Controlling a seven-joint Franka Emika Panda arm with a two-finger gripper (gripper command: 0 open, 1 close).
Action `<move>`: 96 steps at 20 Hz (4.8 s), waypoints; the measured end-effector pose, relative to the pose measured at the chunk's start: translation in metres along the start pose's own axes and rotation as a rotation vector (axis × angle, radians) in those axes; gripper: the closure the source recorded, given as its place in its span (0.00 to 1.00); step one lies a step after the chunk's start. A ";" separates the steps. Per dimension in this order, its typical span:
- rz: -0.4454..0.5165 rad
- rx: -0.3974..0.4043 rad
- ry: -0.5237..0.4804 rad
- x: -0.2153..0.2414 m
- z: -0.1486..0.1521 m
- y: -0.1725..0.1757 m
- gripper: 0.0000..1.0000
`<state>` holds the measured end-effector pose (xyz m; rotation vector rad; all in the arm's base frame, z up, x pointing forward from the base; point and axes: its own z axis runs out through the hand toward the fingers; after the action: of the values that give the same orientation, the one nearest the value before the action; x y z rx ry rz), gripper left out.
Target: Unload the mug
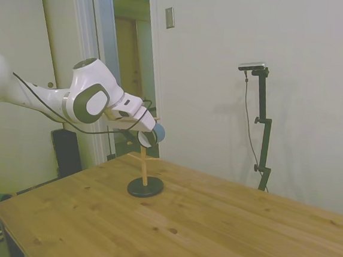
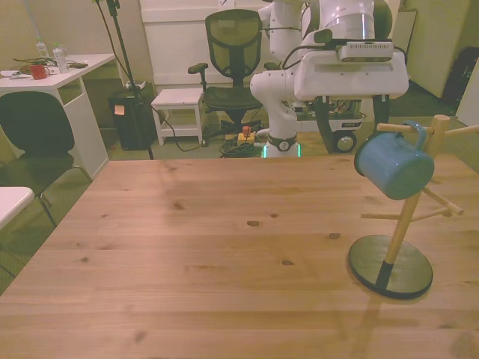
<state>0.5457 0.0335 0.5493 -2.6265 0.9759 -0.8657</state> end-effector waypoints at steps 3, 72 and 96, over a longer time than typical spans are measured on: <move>0.003 0.010 0.014 0.003 -0.001 0.001 0.00; -0.080 0.241 0.088 0.049 0.028 0.004 1.00; -0.046 0.296 0.120 0.059 -0.004 0.005 1.00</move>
<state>0.5769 -0.0083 0.5772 -2.3766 0.7492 -1.0976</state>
